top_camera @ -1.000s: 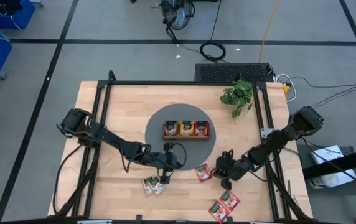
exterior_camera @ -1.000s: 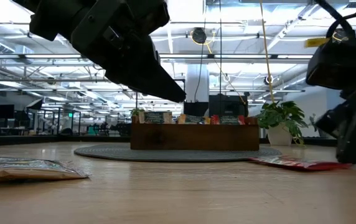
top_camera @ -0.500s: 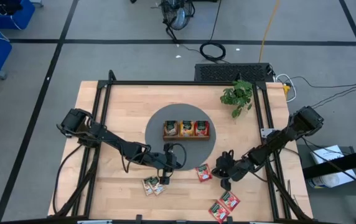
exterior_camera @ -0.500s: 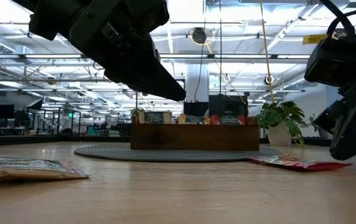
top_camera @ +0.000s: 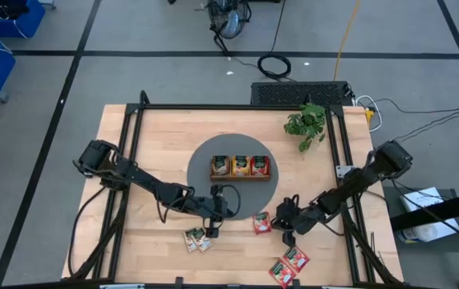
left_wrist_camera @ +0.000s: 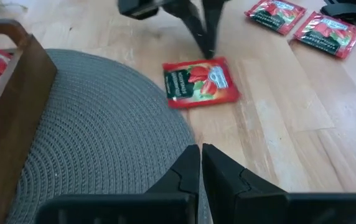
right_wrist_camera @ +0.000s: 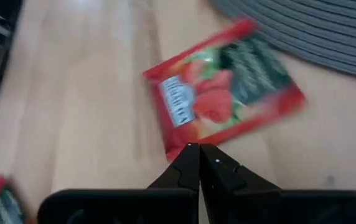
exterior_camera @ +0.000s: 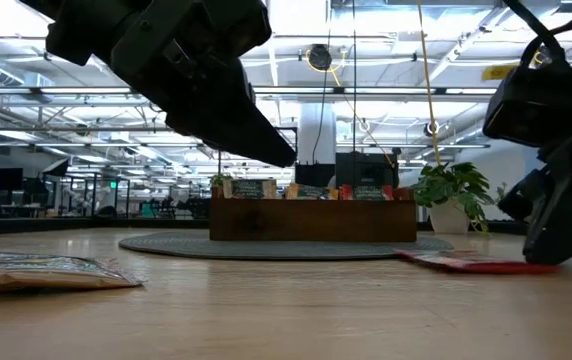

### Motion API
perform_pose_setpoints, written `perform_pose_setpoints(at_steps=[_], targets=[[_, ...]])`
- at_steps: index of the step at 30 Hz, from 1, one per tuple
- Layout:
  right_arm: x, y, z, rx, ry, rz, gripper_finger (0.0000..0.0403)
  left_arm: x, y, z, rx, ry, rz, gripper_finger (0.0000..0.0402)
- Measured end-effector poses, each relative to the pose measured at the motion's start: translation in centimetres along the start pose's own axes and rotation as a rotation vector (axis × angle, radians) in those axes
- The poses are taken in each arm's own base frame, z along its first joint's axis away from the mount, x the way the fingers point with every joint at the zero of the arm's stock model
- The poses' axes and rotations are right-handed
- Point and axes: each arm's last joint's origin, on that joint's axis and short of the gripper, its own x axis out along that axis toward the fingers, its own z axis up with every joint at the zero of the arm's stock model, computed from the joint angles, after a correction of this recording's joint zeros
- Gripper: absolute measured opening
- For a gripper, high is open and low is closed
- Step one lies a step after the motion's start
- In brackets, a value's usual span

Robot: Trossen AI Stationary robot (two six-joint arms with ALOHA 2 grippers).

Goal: Pick & Place Tea
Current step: Put the top red tea sachet into the right section of the wooden organizer

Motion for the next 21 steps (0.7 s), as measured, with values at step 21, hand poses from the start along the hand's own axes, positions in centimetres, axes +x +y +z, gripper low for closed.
perform_pose_setpoints(at_steps=[21], targets=[[-2.0, 1.3, 2.6, -0.202, -0.103, 0.187, 0.0, 3.6, -1.5, 1.0, 0.06, -0.024, -0.284, 0.0026]])
